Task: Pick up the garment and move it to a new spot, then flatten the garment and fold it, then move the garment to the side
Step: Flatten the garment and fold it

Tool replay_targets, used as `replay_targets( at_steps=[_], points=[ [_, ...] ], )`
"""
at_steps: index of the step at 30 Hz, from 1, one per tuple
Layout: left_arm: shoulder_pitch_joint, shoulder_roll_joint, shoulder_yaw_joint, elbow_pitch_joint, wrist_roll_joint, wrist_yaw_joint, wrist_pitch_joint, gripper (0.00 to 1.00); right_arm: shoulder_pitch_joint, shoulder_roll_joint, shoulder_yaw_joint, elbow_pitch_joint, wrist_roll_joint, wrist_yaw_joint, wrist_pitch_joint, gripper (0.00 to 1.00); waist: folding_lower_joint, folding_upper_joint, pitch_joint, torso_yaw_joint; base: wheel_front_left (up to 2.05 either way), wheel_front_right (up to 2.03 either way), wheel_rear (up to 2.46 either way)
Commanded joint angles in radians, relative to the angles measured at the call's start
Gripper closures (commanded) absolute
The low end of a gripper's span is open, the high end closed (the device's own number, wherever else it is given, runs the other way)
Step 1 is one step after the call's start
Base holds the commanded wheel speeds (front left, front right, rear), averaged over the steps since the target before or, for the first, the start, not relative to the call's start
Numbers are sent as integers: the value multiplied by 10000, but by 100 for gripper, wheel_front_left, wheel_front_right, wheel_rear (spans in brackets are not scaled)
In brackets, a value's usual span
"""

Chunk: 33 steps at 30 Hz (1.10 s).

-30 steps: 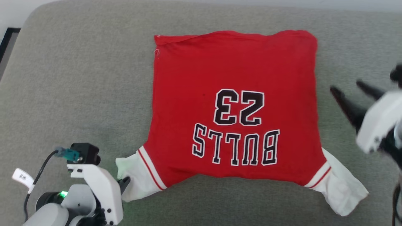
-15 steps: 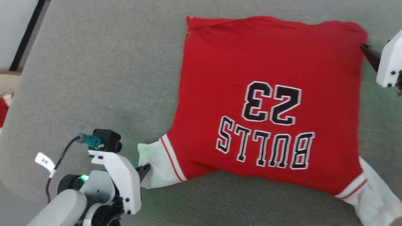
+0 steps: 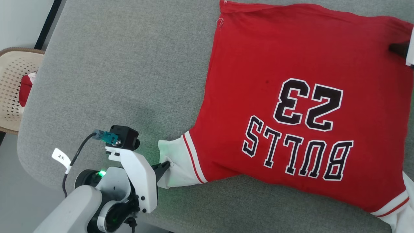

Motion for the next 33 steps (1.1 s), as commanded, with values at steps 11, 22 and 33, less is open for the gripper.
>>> replay_targets(
  at_steps=[11, 22, 33],
  points=[
    [184, 322, 312, 292, -107, 116, -298, 100, 984, -282, 1882, -948, 845, 4, 70, 100, 0, -1, -474, -846, 0, 0, 0],
    [987, 1235, 819, -294, -178, 543, -409, 100, 3610, -1482, 3066, -4996, 3050, 2, 262, 100, 0, -1, -1186, -2326, 0, 0, 0],
    [979, 1542, 835, -547, -63, 772, -145, 100, 7415, -1534, 1830, -8218, 3629, 2, 1164, 100, 0, -1, -1540, -2864, 0, 0, 0]
  ],
)
